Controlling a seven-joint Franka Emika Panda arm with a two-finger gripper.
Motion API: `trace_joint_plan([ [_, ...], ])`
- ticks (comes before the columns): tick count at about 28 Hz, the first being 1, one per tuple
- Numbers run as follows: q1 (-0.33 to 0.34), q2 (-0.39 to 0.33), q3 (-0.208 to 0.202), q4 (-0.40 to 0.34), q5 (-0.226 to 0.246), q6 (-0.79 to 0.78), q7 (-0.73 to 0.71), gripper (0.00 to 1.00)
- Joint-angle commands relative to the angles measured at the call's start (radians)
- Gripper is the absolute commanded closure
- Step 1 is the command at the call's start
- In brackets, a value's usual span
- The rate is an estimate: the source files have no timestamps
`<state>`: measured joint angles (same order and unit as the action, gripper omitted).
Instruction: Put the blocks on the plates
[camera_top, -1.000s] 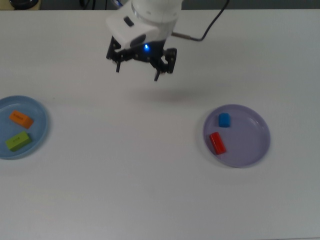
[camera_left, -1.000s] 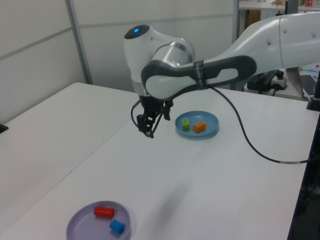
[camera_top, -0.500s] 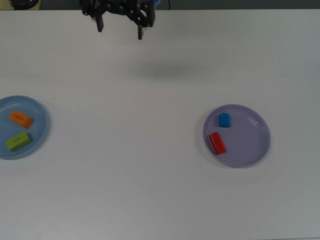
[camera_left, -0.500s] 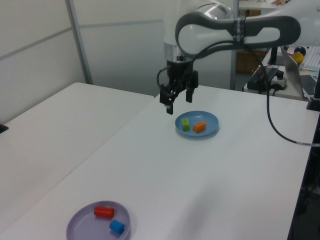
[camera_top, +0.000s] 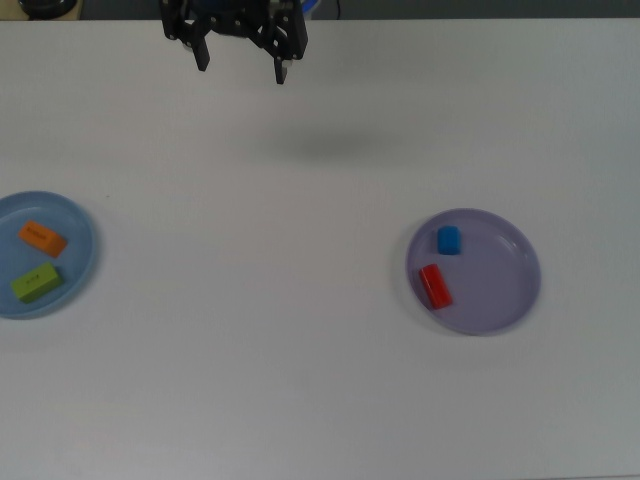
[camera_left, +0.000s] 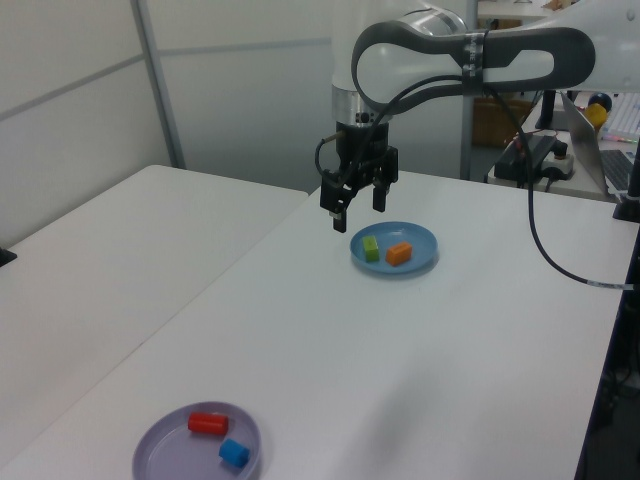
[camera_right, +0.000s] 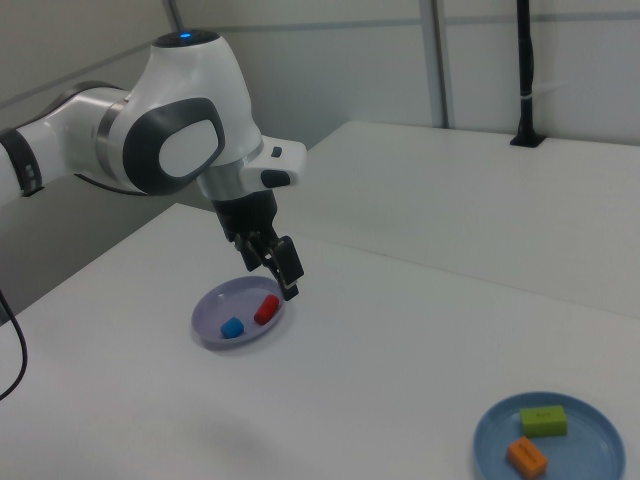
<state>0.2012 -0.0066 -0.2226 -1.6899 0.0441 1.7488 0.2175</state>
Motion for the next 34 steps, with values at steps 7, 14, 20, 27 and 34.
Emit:
trace_joint_plan([
  [7,0.009,-0.003,-0.003,-0.005,-0.029,-0.009,-0.041,0.0],
  [14,0.009,0.007,-0.001,0.009,-0.029,-0.009,-0.041,0.0],
  [20,0.009,0.008,-0.003,0.009,-0.029,-0.011,-0.04,0.0],
  [27,0.009,0.01,-0.003,0.009,-0.03,-0.011,-0.038,0.0],
  [34,0.009,0.02,-0.003,0.009,-0.03,-0.011,-0.035,0.0],
])
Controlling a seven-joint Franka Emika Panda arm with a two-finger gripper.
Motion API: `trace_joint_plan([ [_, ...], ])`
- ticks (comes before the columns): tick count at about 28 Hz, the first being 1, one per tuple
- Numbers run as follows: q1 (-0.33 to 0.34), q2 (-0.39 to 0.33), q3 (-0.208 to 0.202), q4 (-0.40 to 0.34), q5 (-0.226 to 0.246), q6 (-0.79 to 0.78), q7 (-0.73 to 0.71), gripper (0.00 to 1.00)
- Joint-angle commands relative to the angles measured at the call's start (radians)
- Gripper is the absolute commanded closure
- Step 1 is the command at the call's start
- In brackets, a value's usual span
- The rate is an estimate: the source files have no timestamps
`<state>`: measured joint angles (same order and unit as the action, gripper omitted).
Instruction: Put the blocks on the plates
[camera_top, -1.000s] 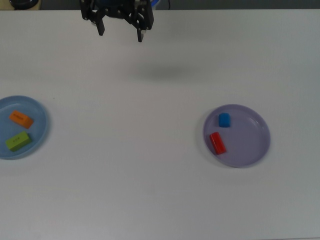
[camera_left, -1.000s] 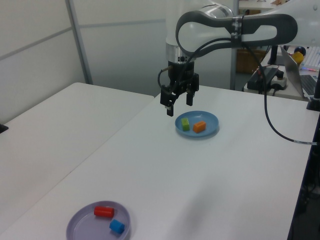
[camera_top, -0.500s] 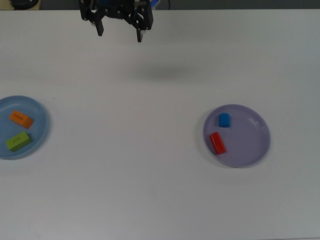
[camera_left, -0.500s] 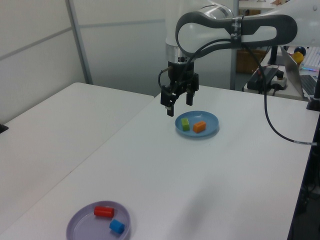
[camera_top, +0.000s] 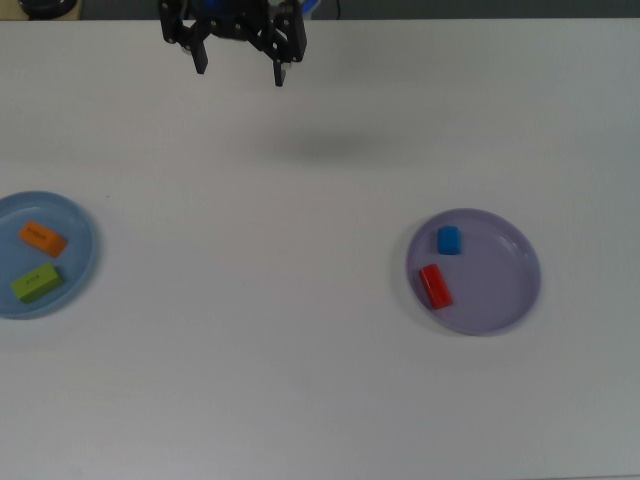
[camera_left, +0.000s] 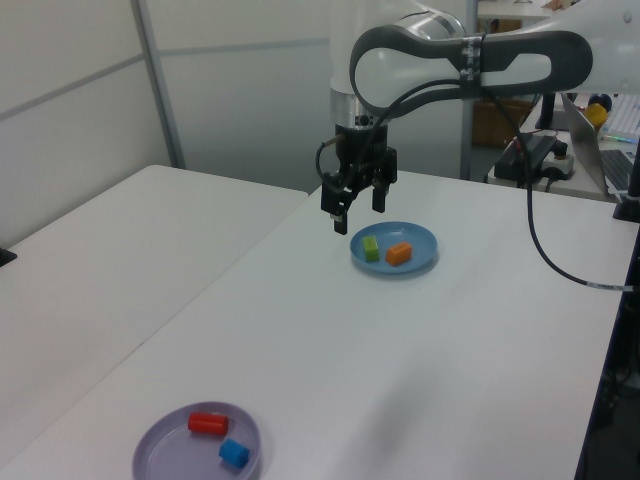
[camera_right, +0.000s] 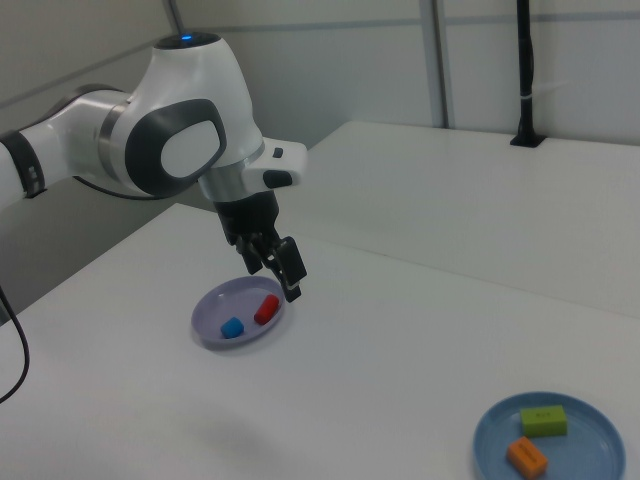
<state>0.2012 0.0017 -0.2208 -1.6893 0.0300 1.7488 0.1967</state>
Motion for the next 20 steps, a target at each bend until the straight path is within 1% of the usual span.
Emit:
trace_joint_plan([
  [1,0.009,0.012,-0.005,0.008,-0.016,-0.011,-0.014,0.0],
  [20,0.01,0.02,-0.003,0.008,-0.016,-0.02,-0.011,0.0],
])
